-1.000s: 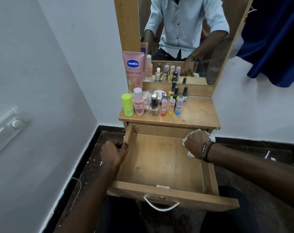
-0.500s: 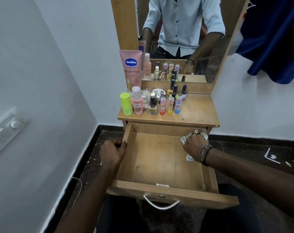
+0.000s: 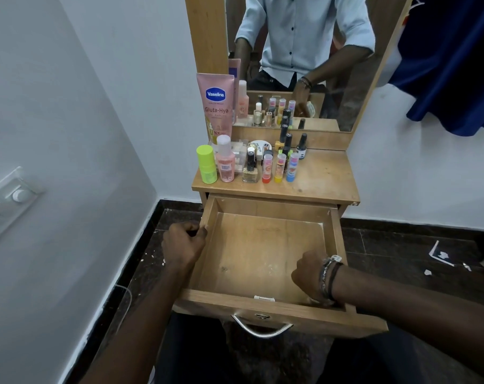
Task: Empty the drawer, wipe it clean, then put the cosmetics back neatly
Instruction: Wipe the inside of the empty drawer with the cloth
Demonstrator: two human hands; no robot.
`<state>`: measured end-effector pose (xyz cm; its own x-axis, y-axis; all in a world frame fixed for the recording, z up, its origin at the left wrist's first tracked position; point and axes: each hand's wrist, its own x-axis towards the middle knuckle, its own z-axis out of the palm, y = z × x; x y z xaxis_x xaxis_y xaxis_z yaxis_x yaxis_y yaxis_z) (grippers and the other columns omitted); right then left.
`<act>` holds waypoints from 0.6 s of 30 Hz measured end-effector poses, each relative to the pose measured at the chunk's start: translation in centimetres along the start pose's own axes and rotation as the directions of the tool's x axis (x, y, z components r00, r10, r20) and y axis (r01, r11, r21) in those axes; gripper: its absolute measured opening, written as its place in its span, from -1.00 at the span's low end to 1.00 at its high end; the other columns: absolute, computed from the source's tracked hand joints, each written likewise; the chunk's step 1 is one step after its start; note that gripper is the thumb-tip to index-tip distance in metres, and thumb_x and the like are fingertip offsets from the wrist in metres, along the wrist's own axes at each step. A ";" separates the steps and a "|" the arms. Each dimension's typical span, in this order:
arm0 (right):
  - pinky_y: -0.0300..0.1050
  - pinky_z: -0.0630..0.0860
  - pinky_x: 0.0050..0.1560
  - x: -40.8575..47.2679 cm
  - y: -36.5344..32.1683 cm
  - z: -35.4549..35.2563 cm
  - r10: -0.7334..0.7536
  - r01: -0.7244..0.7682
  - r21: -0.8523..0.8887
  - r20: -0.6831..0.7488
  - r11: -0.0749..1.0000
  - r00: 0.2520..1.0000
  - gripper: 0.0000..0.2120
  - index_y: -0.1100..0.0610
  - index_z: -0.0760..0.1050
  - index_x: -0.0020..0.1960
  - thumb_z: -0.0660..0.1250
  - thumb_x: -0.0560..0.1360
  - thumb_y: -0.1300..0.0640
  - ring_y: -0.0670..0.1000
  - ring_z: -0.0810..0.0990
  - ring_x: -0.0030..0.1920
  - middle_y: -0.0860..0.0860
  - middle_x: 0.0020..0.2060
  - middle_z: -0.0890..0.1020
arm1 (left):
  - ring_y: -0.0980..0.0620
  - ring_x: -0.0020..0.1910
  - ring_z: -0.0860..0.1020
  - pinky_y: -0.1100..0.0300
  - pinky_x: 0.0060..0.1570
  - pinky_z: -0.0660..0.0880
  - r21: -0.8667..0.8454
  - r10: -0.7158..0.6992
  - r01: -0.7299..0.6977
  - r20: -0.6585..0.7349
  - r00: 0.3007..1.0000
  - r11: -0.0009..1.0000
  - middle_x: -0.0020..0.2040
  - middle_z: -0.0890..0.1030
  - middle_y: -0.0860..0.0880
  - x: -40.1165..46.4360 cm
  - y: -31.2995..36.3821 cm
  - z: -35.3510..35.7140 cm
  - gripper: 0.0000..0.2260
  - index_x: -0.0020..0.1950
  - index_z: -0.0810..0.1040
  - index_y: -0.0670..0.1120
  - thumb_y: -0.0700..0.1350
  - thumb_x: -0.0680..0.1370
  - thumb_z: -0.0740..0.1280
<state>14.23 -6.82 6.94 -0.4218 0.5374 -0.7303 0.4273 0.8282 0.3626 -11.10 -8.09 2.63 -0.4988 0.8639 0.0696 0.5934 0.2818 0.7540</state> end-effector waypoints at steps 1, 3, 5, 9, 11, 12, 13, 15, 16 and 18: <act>0.00 0.53 0.11 -0.3 0.0 -0.3 -0.030 0.030 0.007 0.023 1.000 0.999 -0.74 0.24 0.56 0.19 0.33 0.55 0.15 0.17 0.61 0.15 0.15 0.13 0.64 | -0.03 -0.23 0.63 0.05 -0.09 0.55 0.002 -0.002 0.002 0.002 1.000 1.000 -0.24 0.70 -0.05 0.0 0.0 0.0 -0.85 -0.13 0.71 -0.10 -0.05 0.51 0.42; -0.05 0.51 0.00 -0.5 0.0 -0.7 -0.073 0.072 0.007 0.058 0.997 0.996 -0.73 0.25 0.55 0.19 0.37 0.51 0.20 0.16 0.63 0.12 0.15 0.11 0.65 | -0.02 -0.26 0.62 0.03 -0.09 0.56 -0.005 -0.006 0.006 0.005 1.000 1.000 -0.27 0.68 -0.03 -0.1 0.1 0.0 -0.85 -0.16 0.71 -0.10 -0.06 0.51 0.42; -0.06 0.49 -0.09 -0.3 0.0 -0.7 -0.090 0.090 0.002 0.079 0.996 0.993 -0.70 0.24 0.57 0.19 0.42 0.47 0.22 0.15 0.65 0.07 0.13 0.08 0.67 | -0.03 -0.26 0.62 0.02 -0.08 0.57 -0.006 -0.008 0.008 0.003 1.000 1.000 -0.27 0.68 -0.04 -0.1 0.1 0.0 -0.85 -0.16 0.71 -0.11 -0.06 0.51 0.42; -0.05 0.53 -0.07 0.1 0.2 -0.5 -0.109 0.108 0.009 0.081 0.994 0.991 -0.69 0.23 0.57 0.17 0.45 0.44 0.22 0.14 0.65 0.06 0.14 0.07 0.67 | -0.03 -0.25 0.63 0.00 -0.07 0.58 -0.011 -0.018 0.018 0.001 1.000 1.000 -0.26 0.69 -0.04 -0.1 0.1 0.0 -0.85 -0.14 0.71 -0.10 -0.05 0.51 0.43; -0.05 0.51 -0.09 0.1 0.3 -0.7 -0.110 0.109 0.014 0.075 0.994 0.991 -0.69 0.24 0.57 0.17 0.46 0.44 0.22 0.15 0.65 0.07 0.15 0.07 0.66 | -0.03 -0.26 0.63 0.00 -0.08 0.58 -0.007 -0.020 0.020 -0.003 1.000 1.000 -0.27 0.68 -0.03 0.0 0.0 0.0 -0.85 -0.16 0.71 -0.10 -0.04 0.50 0.43; -0.06 0.51 -0.09 0.1 0.3 -0.6 -0.104 0.103 0.021 0.073 0.994 0.992 -0.69 0.24 0.58 0.16 0.46 0.44 0.21 0.15 0.65 0.07 0.15 0.07 0.67 | -0.04 -0.27 0.63 0.00 -0.09 0.58 -0.004 -0.018 0.018 -0.004 1.000 1.000 -0.28 0.68 -0.04 -0.1 0.0 0.0 -0.85 -0.17 0.71 -0.10 -0.05 0.50 0.43; -0.06 0.52 -0.08 0.2 0.3 -0.5 -0.086 0.085 0.029 0.065 0.996 0.994 -0.72 0.24 0.58 0.16 0.44 0.46 0.19 0.14 0.65 0.06 0.14 0.07 0.67 | -0.05 -0.26 0.63 0.00 -0.10 0.58 -0.004 -0.017 0.017 -0.006 1.000 1.000 -0.27 0.68 -0.05 -0.1 0.0 0.0 -0.85 -0.17 0.70 -0.11 -0.05 0.50 0.43; -0.05 0.54 -0.01 0.5 0.3 -0.2 -0.018 0.016 0.058 0.023 0.998 1.000 -0.77 0.21 0.59 0.13 0.37 0.53 0.14 0.13 0.65 0.04 0.11 0.04 0.67 | -0.06 -0.24 0.64 0.02 -0.10 0.58 -0.003 -0.014 0.014 0.001 1.000 1.000 -0.24 0.70 -0.07 -0.1 0.1 0.1 -0.85 -0.16 0.71 -0.11 -0.05 0.50 0.43; -0.05 0.56 0.02 0.6 0.5 -0.2 0.032 -0.031 0.066 -0.005 0.997 0.999 -0.78 0.20 0.59 0.12 0.33 0.56 0.10 0.12 0.65 0.00 0.10 0.00 0.67 | -0.07 -0.21 0.64 0.01 -0.09 0.58 -0.002 -0.014 0.014 0.003 1.000 1.000 -0.21 0.70 -0.08 -0.1 0.1 0.1 -0.85 -0.14 0.71 -0.11 -0.04 0.50 0.42; -0.05 0.55 0.00 0.9 1.3 -0.5 0.125 -0.122 0.055 -0.062 0.991 0.990 -0.72 0.19 0.58 0.12 0.24 0.61 0.02 0.11 0.60 -0.07 0.07 -0.09 0.61 | -0.10 -0.18 0.65 0.00 -0.07 0.57 0.006 -0.021 0.021 -0.001 1.000 1.000 -0.21 0.71 -0.07 0.0 0.0 0.0 -0.84 -0.14 0.71 -0.09 -0.02 0.50 0.42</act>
<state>14.02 -5.16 7.05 -0.4135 0.6455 -0.6421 0.5189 0.7466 0.4164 -11.07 -8.11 2.58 -0.5120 0.8572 0.0547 0.5863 0.3023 0.7516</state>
